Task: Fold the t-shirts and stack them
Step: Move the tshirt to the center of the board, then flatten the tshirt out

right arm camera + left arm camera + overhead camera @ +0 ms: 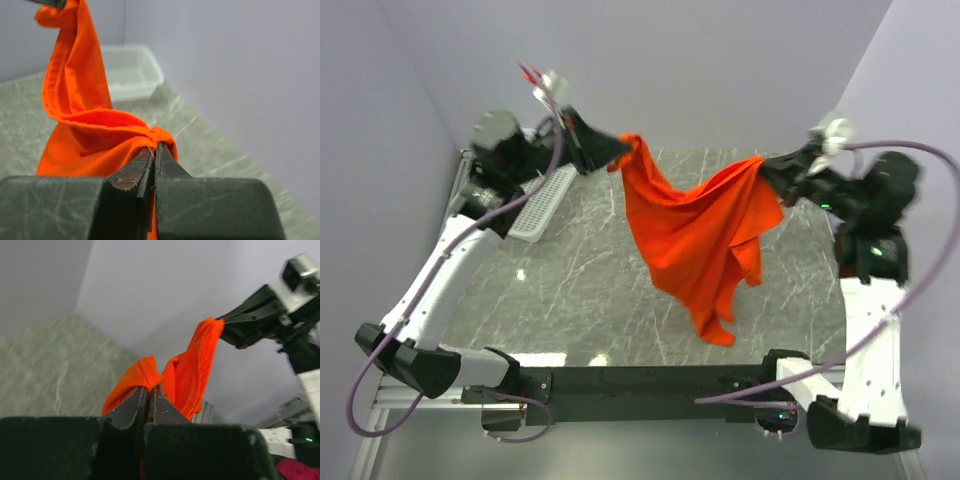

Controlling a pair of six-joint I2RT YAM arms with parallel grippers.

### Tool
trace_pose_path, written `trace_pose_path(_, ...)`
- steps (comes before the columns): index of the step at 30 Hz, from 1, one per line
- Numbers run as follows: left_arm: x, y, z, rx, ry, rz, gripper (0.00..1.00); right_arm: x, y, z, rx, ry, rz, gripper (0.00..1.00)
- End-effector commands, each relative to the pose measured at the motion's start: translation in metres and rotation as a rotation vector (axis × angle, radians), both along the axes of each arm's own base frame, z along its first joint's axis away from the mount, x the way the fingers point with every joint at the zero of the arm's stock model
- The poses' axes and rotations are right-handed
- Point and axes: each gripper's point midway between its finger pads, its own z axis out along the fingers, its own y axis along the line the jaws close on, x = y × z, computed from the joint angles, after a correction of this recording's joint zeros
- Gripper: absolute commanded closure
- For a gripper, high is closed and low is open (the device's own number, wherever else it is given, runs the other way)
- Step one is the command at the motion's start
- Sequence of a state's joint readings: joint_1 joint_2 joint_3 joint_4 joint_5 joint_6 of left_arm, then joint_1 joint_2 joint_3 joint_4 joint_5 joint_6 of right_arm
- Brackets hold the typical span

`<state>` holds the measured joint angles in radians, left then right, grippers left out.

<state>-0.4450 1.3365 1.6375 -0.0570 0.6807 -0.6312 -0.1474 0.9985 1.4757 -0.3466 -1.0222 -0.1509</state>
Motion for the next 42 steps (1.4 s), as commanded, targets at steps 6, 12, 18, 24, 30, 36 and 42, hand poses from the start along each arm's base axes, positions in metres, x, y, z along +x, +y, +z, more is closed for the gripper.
trace_pose_path(6, 0.089, 0.034, -0.274, 0.414, 0.542, 0.430, 0.99, 0.098, 0.038, -0.166, -0.095, 0.363, -0.080, 1.00)
trace_pose_path(12, 0.107, 0.072, -0.341, 0.504, 0.674, 0.690, 0.99, 0.156, 0.069, -0.207, -0.146, 0.485, -0.143, 1.00)
trace_pose_path(18, 0.111, 0.094, -0.343, 0.505, 0.679, 0.794, 0.78, 0.152, 0.101, -0.226, -0.184, 0.513, -0.064, 0.94)
trace_pose_path(24, 0.112, 0.105, -0.319, 0.516, 0.630, 0.835, 0.29, 0.103, 0.130, -0.240, -0.321, 0.536, 0.141, 0.26)
trace_pose_path(30, 0.103, 0.121, -0.268, 0.474, 0.513, 0.872, 0.21, 0.098, 0.094, -0.243, -0.371, 0.502, 0.007, 0.13)
trace_pose_path(36, 0.083, 0.140, -0.239, 0.361, 0.434, 0.930, 0.04, 0.058, 0.095, -0.322, -0.474, 0.721, 0.084, 0.18)
trace_pose_path(42, 0.074, 0.149, -0.235, 0.321, 0.439, 0.920, 0.04, 0.084, 0.089, -0.364, -0.510, 0.848, -0.097, 0.21)
